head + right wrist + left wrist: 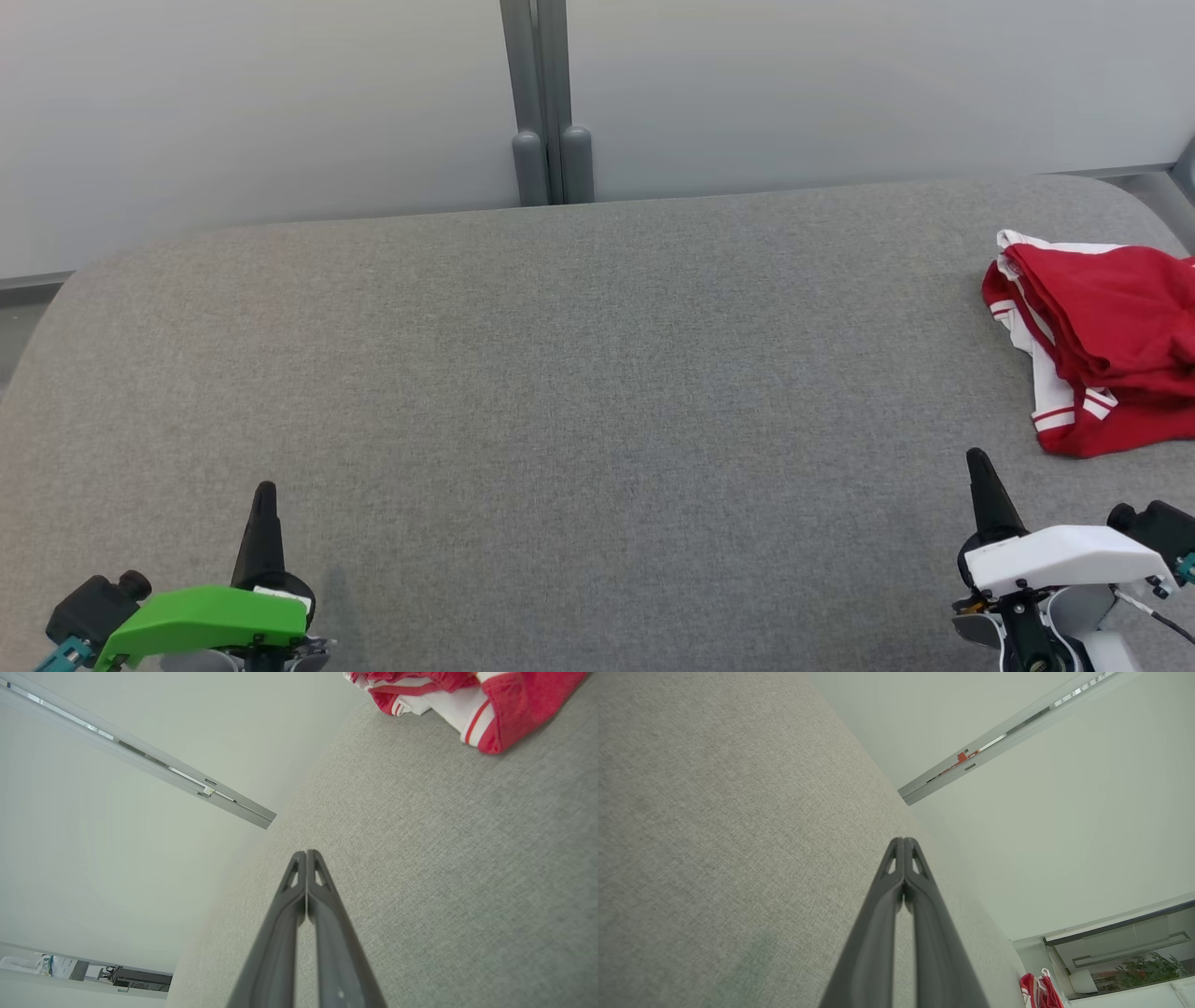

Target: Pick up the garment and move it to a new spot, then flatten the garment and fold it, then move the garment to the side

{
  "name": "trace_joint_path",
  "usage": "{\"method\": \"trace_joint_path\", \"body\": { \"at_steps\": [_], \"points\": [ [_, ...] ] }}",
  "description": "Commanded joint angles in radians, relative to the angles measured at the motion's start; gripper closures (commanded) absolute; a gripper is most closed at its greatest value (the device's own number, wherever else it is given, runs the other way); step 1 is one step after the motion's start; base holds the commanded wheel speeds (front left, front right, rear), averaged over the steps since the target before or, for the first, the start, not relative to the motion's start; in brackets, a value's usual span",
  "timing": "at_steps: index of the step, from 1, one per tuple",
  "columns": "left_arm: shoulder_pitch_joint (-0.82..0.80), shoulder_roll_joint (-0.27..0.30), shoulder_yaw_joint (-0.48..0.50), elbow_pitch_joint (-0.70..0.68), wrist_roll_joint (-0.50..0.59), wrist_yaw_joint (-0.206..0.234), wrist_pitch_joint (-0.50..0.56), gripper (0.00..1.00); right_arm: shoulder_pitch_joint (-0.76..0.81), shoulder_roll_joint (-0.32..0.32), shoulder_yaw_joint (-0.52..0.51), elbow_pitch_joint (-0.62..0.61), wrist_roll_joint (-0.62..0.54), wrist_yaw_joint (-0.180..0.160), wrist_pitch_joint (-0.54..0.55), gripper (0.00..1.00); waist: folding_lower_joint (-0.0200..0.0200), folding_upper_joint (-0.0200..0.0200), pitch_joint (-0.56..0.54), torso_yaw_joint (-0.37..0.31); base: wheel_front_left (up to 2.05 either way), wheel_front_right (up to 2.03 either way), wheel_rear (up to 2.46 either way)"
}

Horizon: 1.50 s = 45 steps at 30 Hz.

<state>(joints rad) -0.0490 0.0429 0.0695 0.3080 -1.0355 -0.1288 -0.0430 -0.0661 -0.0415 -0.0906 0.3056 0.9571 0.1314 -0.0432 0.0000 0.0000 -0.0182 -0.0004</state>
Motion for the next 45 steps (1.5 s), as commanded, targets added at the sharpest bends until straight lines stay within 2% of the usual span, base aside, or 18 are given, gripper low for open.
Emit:
{"method": "trace_joint_path", "body": {
  "at_steps": [1,45],
  "points": [
    [-0.028,0.006,0.008,-0.013,-0.029,-0.002,0.006,1.00,-0.019,-0.006,-0.004,-0.017,0.032,0.000,0.008,1.00,0.0000,0.0000,0.000,0.000,0.00,0.00,0.00],
    [-0.057,0.010,0.036,-0.050,-0.415,-0.003,0.114,1.00,-0.041,-0.010,-0.019,-0.050,0.471,0.000,0.115,1.00,0.0000,0.0000,0.014,0.000,0.00,0.00,0.00]
  ]
}}
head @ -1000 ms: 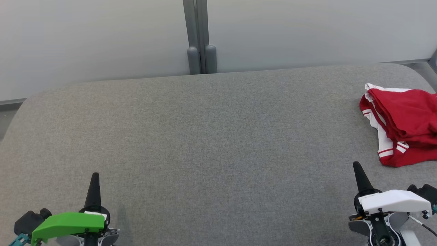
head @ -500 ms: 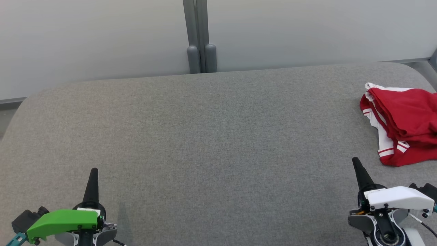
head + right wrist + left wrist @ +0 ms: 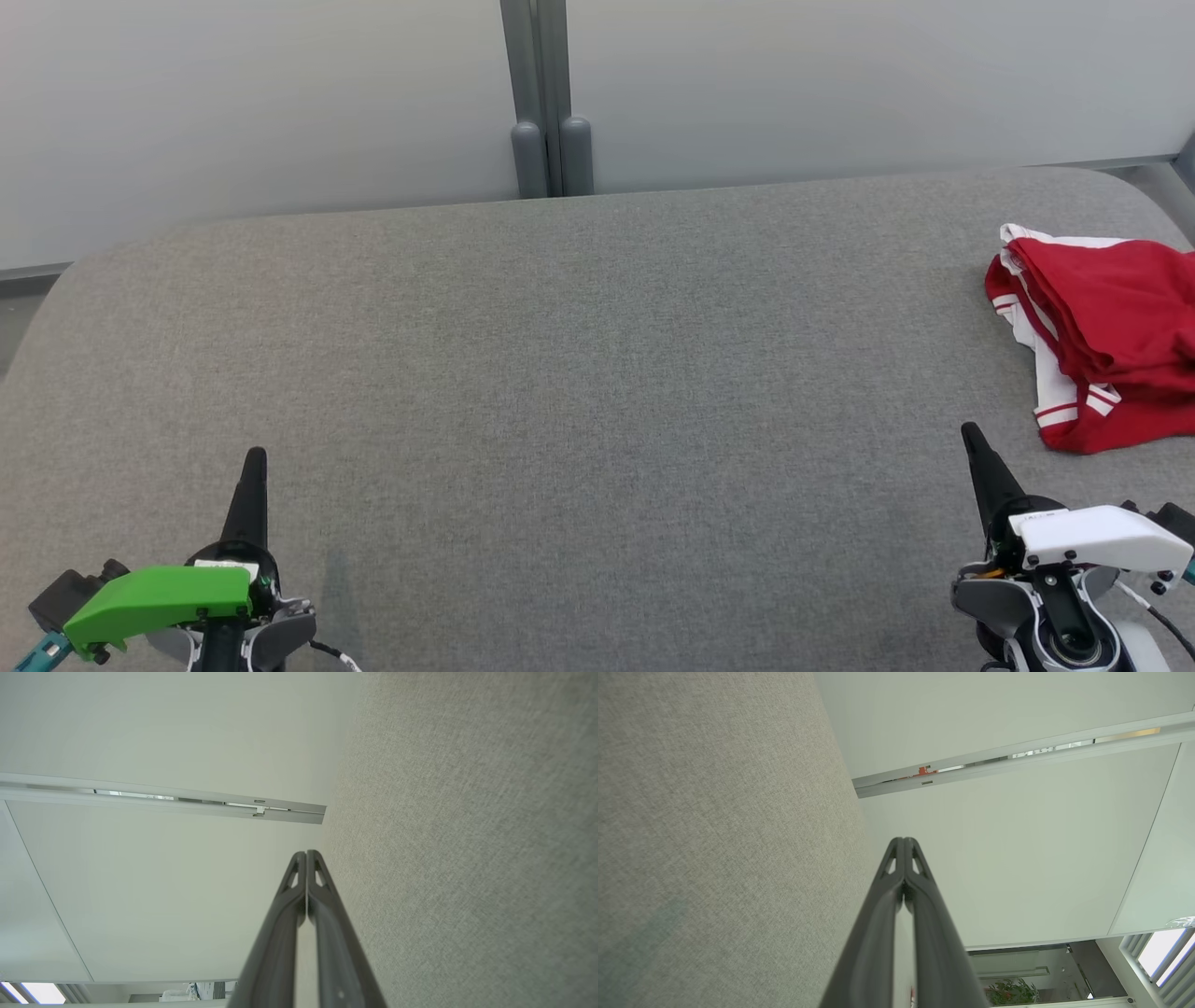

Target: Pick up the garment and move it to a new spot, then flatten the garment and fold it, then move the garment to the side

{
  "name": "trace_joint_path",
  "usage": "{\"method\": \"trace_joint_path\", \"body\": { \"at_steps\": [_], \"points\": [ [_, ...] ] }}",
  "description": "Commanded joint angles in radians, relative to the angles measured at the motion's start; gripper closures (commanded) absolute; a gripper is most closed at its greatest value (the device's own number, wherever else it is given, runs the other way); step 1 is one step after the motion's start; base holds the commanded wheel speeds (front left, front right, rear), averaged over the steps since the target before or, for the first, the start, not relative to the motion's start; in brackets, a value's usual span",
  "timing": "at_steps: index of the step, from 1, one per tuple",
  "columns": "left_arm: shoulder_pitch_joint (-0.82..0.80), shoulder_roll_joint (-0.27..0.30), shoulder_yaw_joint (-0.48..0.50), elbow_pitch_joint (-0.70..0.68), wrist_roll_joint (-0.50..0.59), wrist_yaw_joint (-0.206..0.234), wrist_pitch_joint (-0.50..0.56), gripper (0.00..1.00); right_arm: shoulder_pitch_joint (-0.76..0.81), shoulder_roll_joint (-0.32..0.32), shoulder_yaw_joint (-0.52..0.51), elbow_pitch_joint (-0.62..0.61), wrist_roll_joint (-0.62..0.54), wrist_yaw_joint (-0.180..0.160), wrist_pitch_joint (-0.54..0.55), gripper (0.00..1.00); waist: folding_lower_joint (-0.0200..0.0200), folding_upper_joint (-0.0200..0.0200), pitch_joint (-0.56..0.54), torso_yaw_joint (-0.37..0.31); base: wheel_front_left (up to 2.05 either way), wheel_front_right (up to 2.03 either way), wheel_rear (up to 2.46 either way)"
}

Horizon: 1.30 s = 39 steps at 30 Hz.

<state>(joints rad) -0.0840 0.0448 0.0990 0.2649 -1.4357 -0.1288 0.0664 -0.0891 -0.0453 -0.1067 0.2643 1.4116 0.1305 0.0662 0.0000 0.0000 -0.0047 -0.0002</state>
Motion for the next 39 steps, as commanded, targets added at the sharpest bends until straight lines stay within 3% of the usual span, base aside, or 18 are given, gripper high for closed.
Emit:
{"method": "trace_joint_path", "body": {
  "at_steps": [1,25,39],
  "points": [
    [-0.022,0.008,0.007,-0.007,-0.022,-0.003,0.006,1.00,-0.019,-0.006,-0.003,-0.009,0.024,0.001,0.007,1.00,0.0000,0.0000,0.000,0.000,0.00,0.00,0.00],
    [-0.032,0.009,0.017,-0.022,-0.180,-0.004,0.050,1.00,-0.023,-0.007,-0.009,-0.023,0.204,0.000,0.051,1.00,0.0000,0.0000,0.008,0.000,0.00,0.00,0.00],
    [-0.030,0.009,0.017,-0.021,-0.178,-0.004,0.052,1.00,-0.022,-0.007,-0.008,-0.023,0.204,0.000,0.052,1.00,0.0000,0.0000,0.008,0.000,0.00,0.00,0.00]
  ]
}}
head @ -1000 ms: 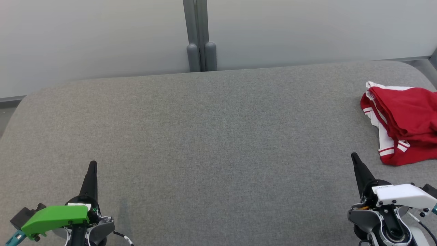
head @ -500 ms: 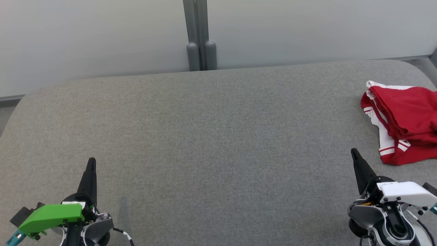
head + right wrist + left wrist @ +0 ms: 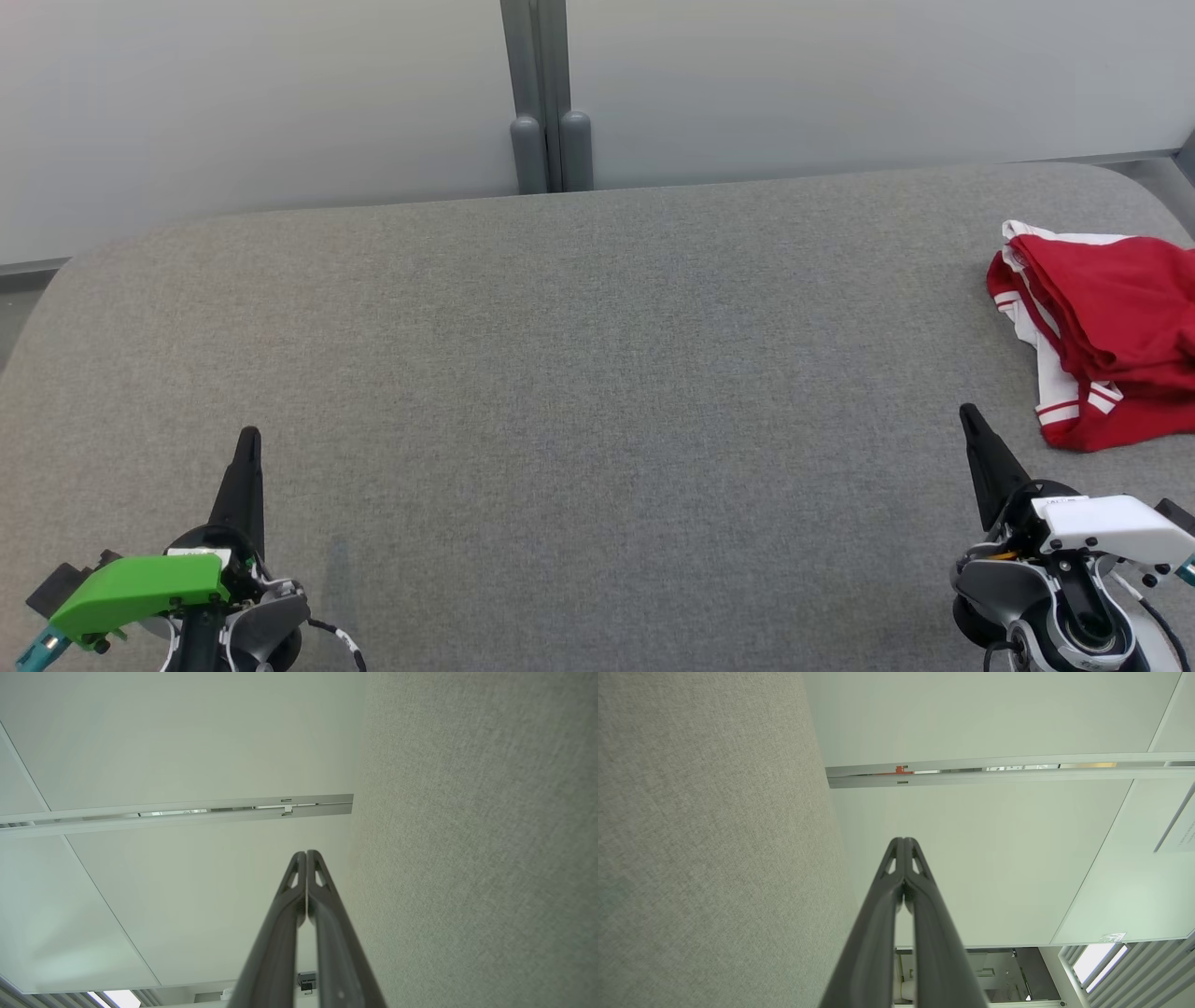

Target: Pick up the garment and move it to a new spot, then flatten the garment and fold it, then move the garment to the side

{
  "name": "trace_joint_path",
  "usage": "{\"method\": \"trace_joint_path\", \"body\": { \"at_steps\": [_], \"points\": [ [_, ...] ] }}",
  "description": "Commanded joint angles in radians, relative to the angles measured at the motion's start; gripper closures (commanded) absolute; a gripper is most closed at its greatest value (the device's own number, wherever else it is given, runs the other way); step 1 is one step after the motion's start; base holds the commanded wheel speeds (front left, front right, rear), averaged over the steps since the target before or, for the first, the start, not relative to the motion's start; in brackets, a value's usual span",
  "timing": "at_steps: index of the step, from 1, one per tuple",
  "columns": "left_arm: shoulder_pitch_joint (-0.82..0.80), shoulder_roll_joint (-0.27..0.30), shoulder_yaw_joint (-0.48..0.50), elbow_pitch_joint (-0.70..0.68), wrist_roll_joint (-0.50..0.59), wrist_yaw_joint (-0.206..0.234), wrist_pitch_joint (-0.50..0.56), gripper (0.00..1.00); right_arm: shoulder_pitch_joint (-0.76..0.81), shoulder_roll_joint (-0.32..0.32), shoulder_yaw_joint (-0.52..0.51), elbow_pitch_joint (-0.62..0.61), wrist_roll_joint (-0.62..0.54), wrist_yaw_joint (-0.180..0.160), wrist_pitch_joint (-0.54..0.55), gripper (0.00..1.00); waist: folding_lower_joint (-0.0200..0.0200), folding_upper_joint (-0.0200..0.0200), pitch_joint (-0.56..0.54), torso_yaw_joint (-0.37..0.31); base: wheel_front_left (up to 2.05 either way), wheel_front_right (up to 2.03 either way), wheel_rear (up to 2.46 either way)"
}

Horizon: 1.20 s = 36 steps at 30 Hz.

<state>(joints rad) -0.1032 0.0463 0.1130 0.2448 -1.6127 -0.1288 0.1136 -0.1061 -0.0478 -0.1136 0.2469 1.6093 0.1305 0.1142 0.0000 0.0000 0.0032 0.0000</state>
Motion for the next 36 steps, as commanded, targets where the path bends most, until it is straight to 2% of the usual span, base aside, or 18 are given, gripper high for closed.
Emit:
{"method": "trace_joint_path", "body": {
  "at_steps": [1,36],
  "points": [
    [-0.011,0.007,0.003,-0.001,-0.001,-0.004,0.004,1.00,-0.005,-0.005,-0.002,-0.005,0.007,0.000,0.004,1.00,0.0000,0.0000,0.000,0.000,0.00,0.00,0.00],
    [-0.011,0.007,0.003,-0.001,-0.001,-0.004,0.004,1.00,-0.005,-0.005,-0.001,-0.005,0.007,0.000,0.003,1.00,0.0000,0.0000,0.000,0.000,0.00,0.00,0.00]
  ]
}}
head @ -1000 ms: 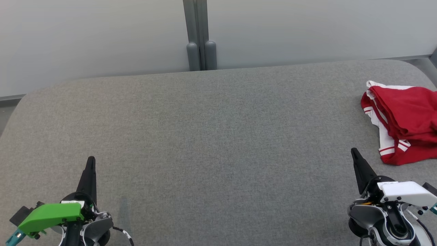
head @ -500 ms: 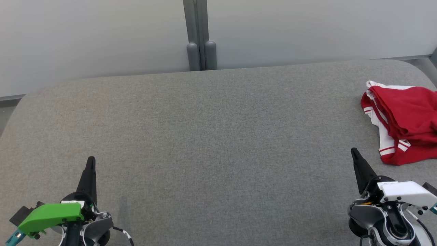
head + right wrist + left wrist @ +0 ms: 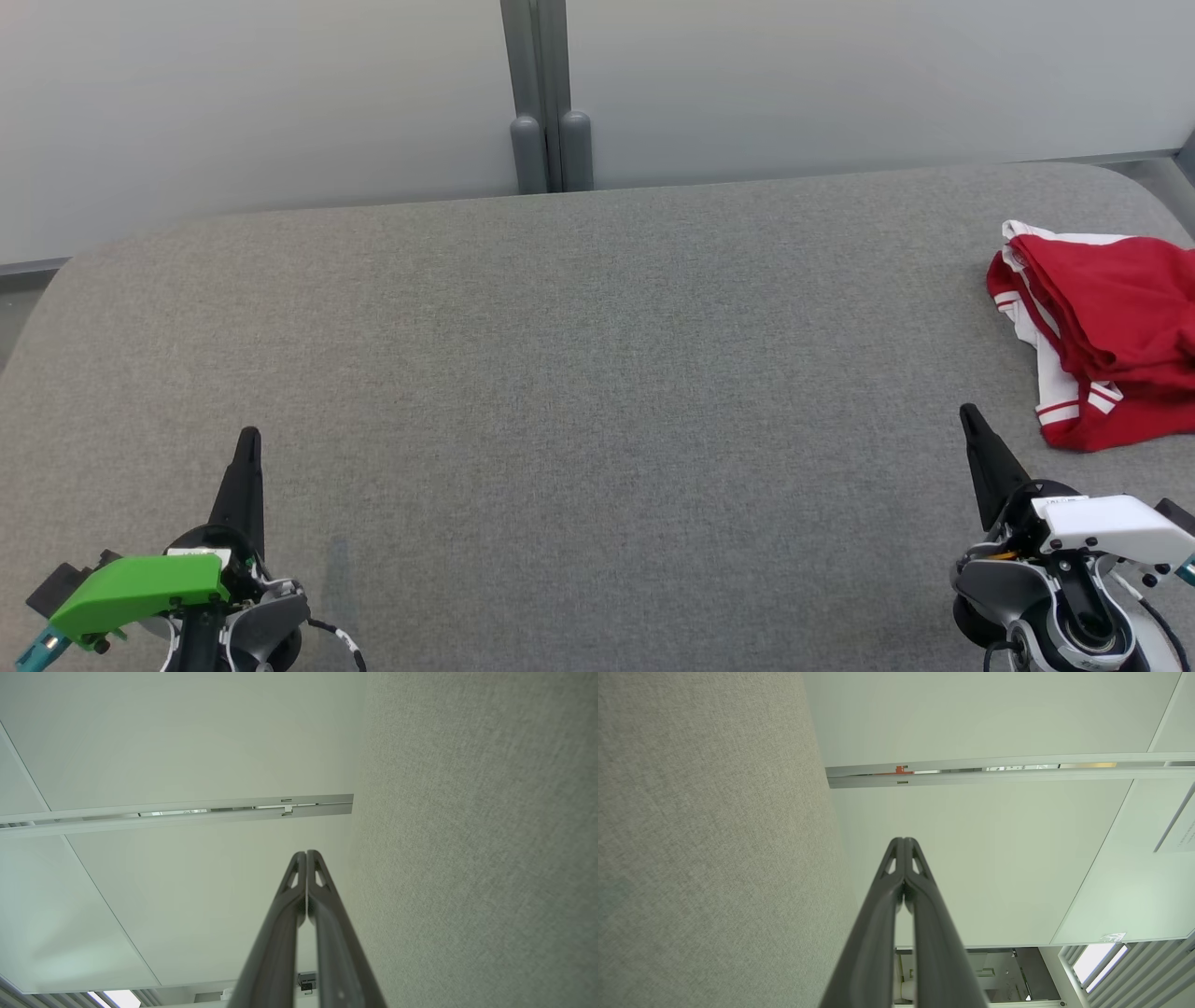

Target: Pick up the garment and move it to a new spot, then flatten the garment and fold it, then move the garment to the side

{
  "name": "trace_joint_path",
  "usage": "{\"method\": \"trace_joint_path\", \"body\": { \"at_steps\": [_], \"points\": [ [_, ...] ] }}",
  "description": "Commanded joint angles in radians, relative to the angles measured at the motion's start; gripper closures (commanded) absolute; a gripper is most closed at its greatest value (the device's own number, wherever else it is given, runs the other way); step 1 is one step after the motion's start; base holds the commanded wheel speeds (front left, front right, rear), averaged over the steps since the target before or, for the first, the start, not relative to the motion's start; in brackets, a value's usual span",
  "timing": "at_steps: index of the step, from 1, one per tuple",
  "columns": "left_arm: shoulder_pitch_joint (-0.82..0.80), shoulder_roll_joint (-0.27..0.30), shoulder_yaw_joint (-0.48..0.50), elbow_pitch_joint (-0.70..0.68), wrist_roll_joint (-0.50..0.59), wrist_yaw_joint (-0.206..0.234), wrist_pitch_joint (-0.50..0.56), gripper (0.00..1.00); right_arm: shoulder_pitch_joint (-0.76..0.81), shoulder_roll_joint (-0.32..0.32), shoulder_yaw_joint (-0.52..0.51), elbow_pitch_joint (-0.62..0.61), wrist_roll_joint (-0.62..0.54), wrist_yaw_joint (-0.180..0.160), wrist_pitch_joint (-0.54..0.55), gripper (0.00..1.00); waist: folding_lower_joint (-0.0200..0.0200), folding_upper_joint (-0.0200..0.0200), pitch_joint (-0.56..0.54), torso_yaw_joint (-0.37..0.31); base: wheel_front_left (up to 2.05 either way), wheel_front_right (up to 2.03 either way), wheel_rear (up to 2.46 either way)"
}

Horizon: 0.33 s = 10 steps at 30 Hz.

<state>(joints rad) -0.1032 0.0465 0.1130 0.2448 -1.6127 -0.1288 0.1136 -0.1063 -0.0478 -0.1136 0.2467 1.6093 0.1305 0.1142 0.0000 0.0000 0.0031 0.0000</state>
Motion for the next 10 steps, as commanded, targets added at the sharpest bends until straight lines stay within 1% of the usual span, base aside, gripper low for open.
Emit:
{"method": "trace_joint_path", "body": {
  "at_steps": [1,10],
  "points": [
    [-0.011,0.007,0.003,-0.001,-0.001,-0.004,0.004,1.00,-0.005,-0.005,-0.001,-0.005,0.007,0.000,0.003,1.00,0.0000,0.0000,0.000,0.000,0.00,0.00,0.00],
    [-0.011,0.007,0.003,-0.001,-0.001,-0.004,0.004,1.00,-0.005,-0.005,-0.001,-0.005,0.007,0.000,0.003,1.00,0.0000,0.0000,0.000,0.000,0.00,0.00,0.00]
  ]
}}
